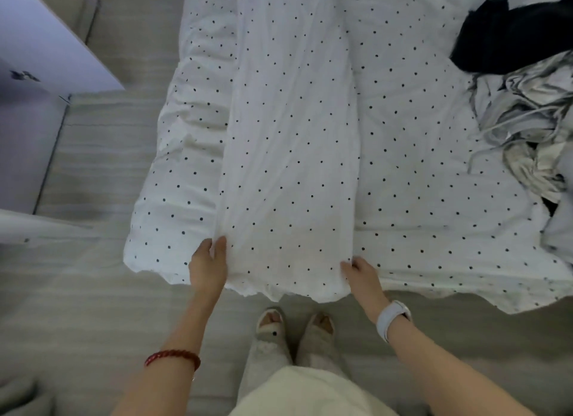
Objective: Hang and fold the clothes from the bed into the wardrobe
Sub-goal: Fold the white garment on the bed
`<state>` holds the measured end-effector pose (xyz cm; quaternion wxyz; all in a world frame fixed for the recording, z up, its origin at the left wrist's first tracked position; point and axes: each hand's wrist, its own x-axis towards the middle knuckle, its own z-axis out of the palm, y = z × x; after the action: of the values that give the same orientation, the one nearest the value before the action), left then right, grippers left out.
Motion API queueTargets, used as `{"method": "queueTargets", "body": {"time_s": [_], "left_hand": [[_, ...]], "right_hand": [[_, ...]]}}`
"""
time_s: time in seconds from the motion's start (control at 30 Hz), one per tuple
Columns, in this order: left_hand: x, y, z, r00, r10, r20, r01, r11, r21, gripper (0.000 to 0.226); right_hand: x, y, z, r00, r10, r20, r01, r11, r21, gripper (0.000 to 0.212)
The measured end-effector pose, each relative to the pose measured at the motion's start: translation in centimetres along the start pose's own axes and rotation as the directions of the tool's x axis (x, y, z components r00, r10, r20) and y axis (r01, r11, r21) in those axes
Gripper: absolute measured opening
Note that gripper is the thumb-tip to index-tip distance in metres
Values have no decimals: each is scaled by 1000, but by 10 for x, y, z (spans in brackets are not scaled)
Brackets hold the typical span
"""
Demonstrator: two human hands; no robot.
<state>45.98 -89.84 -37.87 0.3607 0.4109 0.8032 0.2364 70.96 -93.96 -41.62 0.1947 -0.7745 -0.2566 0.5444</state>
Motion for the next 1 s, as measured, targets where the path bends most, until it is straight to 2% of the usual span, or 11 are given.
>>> {"method": "queueTargets", "body": {"time_s": [0.03, 0.13, 0.23, 0.4, 0.53, 0.63, 0.73, 0.8, 0.87, 1.0], "left_hand": [[-3, -9, -3, 1000, -11, -10, 11, 1000, -5, 33], [-11, -30, 2, 997, -11, 78, 10, 1000, 3, 32], [-12, -48, 11, 987, 30, 158, -22, 998, -55, 28], [-12, -53, 17, 982, 117, 145, -104, 990, -94, 22], [-17, -50, 10, 982, -43, 186, 86, 968, -234, 33], [-22, -54, 0, 954, -24, 298, 120, 943, -309, 25], [-24, -64, -2, 853, 20, 522, 143, 953, -269, 15], [-32, -72, -4, 801, 4, 599, 155, 964, -215, 12], [-33, -81, -6, 813, -31, 581, 200, 953, -229, 17], [-36, -91, -19, 862, -92, 498, 289, 897, -335, 27]], "right_hand": [[-4, 11, 3, 1000, 9, 9, -9, 1000, -8, 17], [-17, 25, 12, 1000, 8, -23, -6, 997, 71, 13], [-18, 28, 23, 1000, 30, 5, -30, 977, 212, 24], [-17, 26, 21, 997, 13, 79, -36, 954, 297, 23], [-23, 32, 25, 996, -30, 84, 6, 960, 279, 17], [-34, 36, 32, 996, -45, 74, 24, 964, 265, 14], [-44, 37, 36, 996, -12, 91, -8, 978, 210, 12], [-55, 44, 38, 991, 54, 120, -66, 992, 105, 19], [-60, 54, 35, 987, 100, 129, -107, 993, 52, 27], [-78, 67, 23, 993, 120, 20, -121, 980, 159, 17]]}}
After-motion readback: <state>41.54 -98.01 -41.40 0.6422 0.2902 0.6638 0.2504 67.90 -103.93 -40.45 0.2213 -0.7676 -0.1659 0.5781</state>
